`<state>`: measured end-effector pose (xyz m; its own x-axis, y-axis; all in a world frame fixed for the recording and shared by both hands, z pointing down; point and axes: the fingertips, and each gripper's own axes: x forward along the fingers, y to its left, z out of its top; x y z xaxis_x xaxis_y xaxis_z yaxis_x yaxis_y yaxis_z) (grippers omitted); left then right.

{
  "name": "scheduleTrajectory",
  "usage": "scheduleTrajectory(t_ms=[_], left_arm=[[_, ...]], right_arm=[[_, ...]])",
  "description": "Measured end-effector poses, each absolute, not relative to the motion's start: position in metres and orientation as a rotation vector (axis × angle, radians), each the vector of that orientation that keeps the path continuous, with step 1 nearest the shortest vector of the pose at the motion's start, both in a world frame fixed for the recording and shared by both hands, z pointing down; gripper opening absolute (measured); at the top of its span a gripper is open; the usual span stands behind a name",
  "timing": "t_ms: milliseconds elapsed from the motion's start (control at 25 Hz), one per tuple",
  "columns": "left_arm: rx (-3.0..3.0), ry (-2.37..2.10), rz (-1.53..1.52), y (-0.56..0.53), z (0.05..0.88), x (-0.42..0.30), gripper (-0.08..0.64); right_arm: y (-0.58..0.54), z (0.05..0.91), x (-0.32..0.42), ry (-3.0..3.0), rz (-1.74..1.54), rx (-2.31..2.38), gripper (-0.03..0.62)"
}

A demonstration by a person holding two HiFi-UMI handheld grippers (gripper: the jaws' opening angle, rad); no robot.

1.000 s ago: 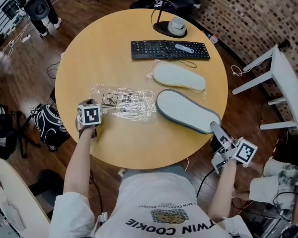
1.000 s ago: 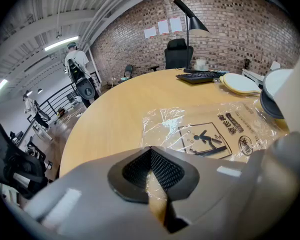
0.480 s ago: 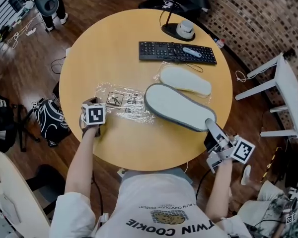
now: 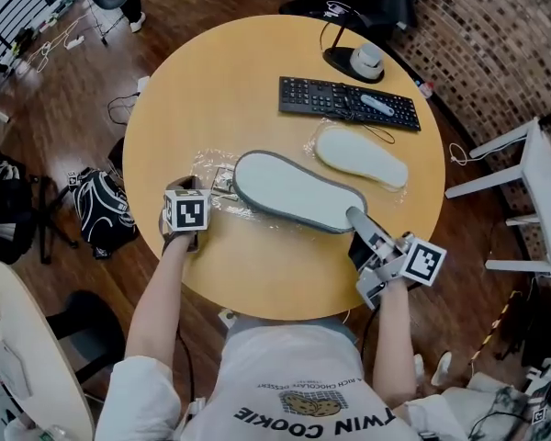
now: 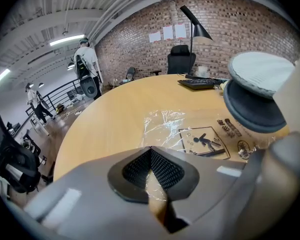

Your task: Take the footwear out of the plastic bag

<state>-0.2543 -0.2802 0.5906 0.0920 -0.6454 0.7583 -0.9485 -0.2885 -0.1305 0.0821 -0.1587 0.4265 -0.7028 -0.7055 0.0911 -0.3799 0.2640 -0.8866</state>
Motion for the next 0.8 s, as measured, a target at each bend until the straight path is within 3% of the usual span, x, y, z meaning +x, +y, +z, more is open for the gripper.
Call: scheduleTrajectory(t_ms=[800], left_arm=[[2.002, -1.54, 1.013, -0.281, 0.592, -0.256, 0.005]], right_arm=[[-0.221, 0.501, 0.011, 2.158, -1.615, -0.861, 0.067]])
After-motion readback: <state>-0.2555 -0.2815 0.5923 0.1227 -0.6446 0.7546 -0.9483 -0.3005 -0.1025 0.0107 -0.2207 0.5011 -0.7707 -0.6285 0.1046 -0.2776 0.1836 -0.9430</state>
